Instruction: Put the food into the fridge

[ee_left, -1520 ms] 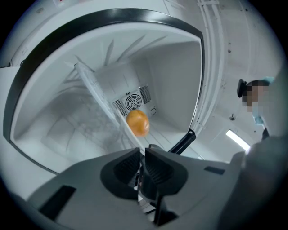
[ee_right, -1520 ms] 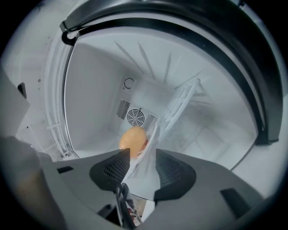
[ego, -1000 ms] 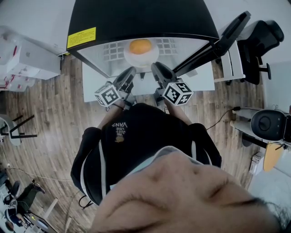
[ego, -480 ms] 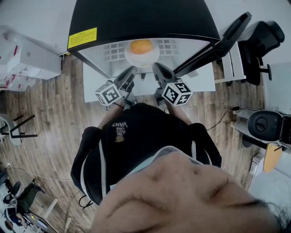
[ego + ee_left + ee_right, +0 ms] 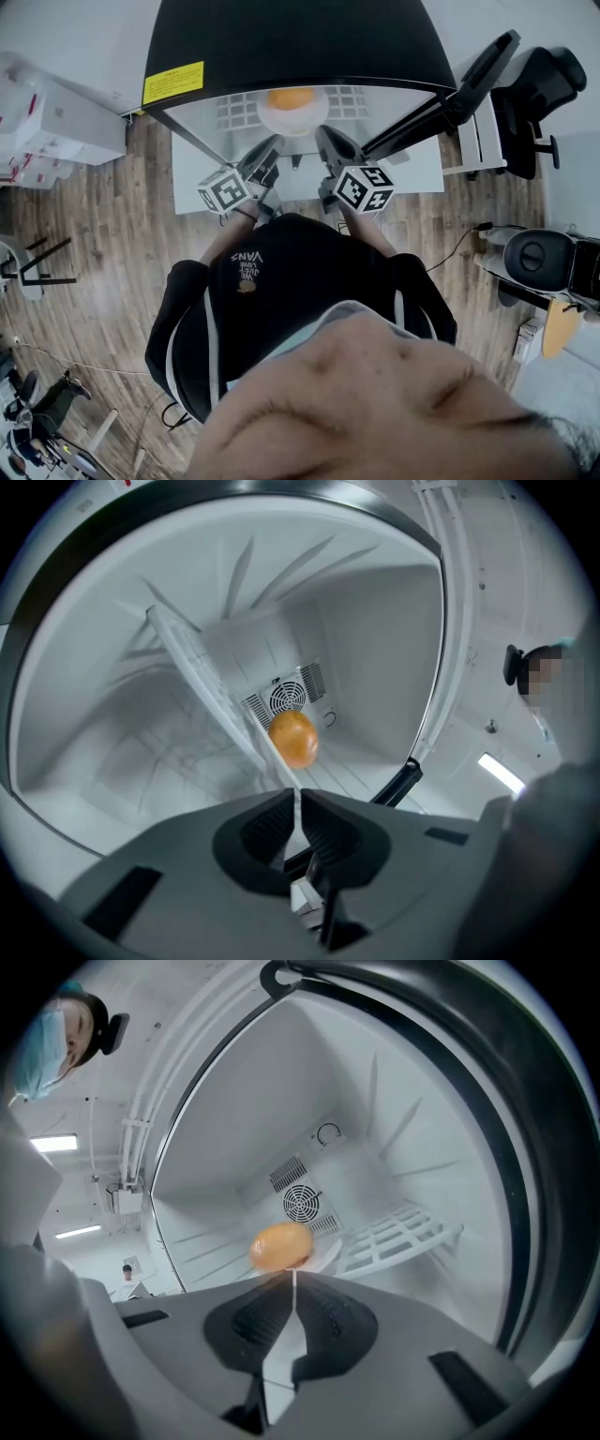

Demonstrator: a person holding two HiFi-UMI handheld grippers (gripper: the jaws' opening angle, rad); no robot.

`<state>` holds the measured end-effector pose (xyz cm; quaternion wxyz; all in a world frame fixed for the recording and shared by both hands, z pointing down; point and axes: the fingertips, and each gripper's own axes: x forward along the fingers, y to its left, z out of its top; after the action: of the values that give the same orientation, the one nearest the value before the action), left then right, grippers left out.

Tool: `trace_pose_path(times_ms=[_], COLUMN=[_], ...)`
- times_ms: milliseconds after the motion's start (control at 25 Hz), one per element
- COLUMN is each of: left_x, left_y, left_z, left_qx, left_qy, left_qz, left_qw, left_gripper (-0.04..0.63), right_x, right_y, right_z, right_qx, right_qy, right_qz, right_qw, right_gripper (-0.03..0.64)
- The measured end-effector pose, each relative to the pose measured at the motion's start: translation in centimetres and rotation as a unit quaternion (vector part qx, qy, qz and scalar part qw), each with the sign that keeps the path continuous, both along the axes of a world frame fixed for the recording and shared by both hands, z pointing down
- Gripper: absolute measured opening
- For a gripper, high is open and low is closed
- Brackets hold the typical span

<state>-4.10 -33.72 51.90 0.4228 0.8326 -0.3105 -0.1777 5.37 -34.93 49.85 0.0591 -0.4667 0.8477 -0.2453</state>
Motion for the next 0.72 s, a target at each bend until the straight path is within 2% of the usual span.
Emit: trace_pose_path(times_ms=[720], left_x=[0.4], left_y=[-1.8], left_z=[-0.8], left_qx=[-0.004], left_qy=[0.010], left_qz=[0.011], left_qw=[0.9999], left_gripper=[0.031], right_x=[0.0], right_y=[-2.4], right_z=[-0.2], right_qx=[0.001], right_qy=[-0.003], right_qz=[0.009], right_qw=[1.000], right_gripper=[0.021])
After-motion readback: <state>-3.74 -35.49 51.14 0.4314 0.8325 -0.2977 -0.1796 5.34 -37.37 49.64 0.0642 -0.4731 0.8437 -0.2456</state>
